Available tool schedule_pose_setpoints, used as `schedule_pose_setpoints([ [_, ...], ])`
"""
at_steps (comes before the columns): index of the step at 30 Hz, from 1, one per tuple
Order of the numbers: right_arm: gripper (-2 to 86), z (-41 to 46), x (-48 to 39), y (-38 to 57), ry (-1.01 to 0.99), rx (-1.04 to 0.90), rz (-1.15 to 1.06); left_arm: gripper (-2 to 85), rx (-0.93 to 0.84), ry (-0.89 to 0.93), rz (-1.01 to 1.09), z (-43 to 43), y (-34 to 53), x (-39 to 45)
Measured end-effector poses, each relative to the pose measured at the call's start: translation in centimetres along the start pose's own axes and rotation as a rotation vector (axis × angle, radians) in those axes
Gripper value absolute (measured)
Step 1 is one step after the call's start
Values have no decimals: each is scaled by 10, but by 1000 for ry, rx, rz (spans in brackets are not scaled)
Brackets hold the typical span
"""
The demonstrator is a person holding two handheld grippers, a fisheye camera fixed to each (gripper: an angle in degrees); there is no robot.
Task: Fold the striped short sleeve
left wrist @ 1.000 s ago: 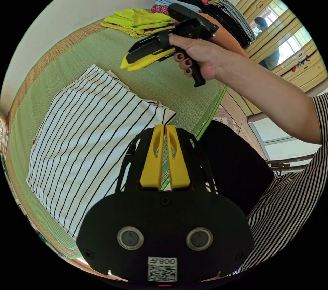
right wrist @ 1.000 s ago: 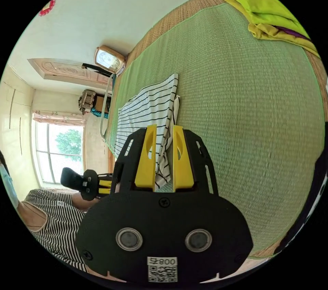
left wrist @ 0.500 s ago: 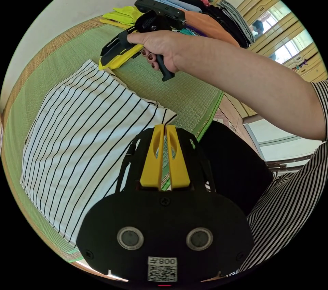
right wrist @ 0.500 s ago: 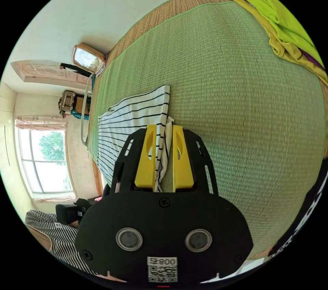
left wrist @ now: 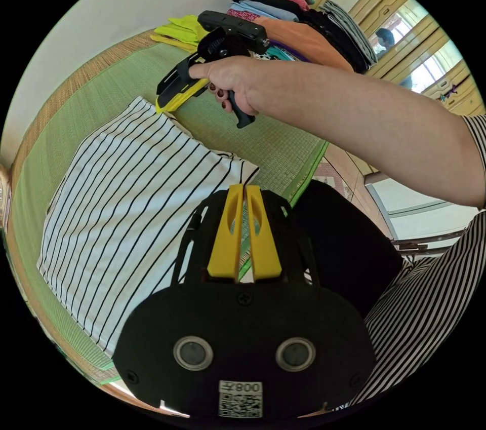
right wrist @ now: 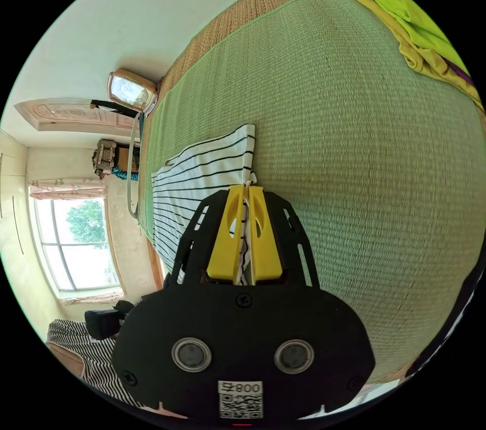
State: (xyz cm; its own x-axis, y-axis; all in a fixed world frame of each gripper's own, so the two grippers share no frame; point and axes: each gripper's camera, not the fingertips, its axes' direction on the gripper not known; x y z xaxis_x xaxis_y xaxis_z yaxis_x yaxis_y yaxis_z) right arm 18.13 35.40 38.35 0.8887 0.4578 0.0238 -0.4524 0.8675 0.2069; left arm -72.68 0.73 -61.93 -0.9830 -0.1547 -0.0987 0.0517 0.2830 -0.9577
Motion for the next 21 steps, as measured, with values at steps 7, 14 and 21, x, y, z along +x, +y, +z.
schedule_pose_setpoints([
  [7,13,-38,25,53,-51,46,27,7,-13,42,24,-15,20,17],
  [14,13,-78,76,140,-74,128,142,7,-15,128,84,-33,49,47],
  [21,10,-109,97,197,-127,226,204,8,48,166,85,-68,83,49],
])
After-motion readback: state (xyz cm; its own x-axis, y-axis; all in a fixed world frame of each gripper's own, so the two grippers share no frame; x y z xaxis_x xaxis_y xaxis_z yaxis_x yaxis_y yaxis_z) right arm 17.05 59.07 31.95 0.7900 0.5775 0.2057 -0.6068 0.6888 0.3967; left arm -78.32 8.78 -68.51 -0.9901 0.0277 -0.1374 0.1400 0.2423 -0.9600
